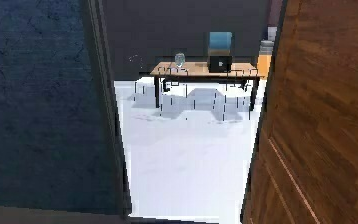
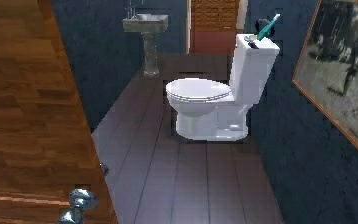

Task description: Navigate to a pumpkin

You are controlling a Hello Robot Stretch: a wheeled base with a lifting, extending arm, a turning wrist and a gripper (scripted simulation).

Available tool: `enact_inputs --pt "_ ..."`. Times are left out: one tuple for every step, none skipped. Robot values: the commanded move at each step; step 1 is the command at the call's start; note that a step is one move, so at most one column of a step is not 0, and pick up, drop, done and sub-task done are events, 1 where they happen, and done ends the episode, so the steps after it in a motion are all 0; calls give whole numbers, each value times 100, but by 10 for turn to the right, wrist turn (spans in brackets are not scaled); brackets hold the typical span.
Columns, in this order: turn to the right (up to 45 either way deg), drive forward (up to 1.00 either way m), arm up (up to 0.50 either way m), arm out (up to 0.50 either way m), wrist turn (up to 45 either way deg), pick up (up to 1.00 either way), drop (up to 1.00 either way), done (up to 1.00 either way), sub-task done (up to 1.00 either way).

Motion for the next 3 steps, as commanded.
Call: enact_inputs --pt "30 0 0 0 0 0 0 0 0" --pt "-450 0 0 0 0 0 0 0 0" --pt "-420 0 0 0 0 0 0 0 0"
